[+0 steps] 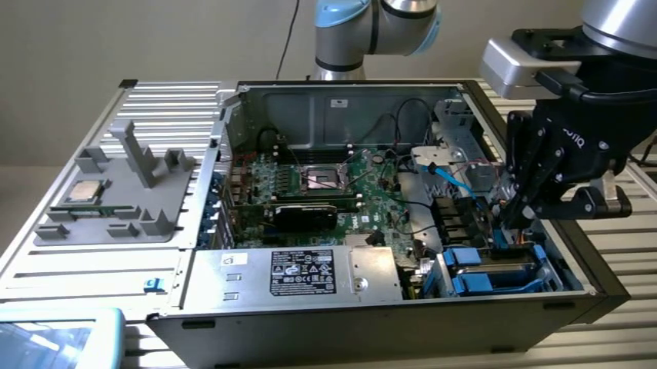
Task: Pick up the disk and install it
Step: 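Insert the second disk wire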
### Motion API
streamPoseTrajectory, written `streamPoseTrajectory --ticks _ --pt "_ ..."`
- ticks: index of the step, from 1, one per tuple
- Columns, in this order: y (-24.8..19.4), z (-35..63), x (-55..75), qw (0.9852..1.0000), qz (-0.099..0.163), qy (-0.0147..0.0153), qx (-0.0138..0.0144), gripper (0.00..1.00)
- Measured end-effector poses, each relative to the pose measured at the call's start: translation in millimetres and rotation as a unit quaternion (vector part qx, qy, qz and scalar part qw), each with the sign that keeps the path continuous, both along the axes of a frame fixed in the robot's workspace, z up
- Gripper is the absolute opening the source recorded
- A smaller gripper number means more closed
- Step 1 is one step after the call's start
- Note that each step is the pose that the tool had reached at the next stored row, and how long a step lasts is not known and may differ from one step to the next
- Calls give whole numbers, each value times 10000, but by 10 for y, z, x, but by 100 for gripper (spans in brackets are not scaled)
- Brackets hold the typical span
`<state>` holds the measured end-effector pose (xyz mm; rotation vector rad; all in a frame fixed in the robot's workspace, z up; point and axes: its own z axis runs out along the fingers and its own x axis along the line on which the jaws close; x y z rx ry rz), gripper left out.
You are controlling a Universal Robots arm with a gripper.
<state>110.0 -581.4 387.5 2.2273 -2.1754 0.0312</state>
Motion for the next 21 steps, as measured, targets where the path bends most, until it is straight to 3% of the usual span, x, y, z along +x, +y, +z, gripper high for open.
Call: streamPoseTrajectory --ticks 5,11,16,21 --pt "1 -5 0 9990 458 0 0 11" --pt "1 -15 -1 9950 1003 -2 0 11" --pt "1 -27 0 9894 1452 -2 0 11" --pt "1 -38 0 9817 1903 -3 0 11"
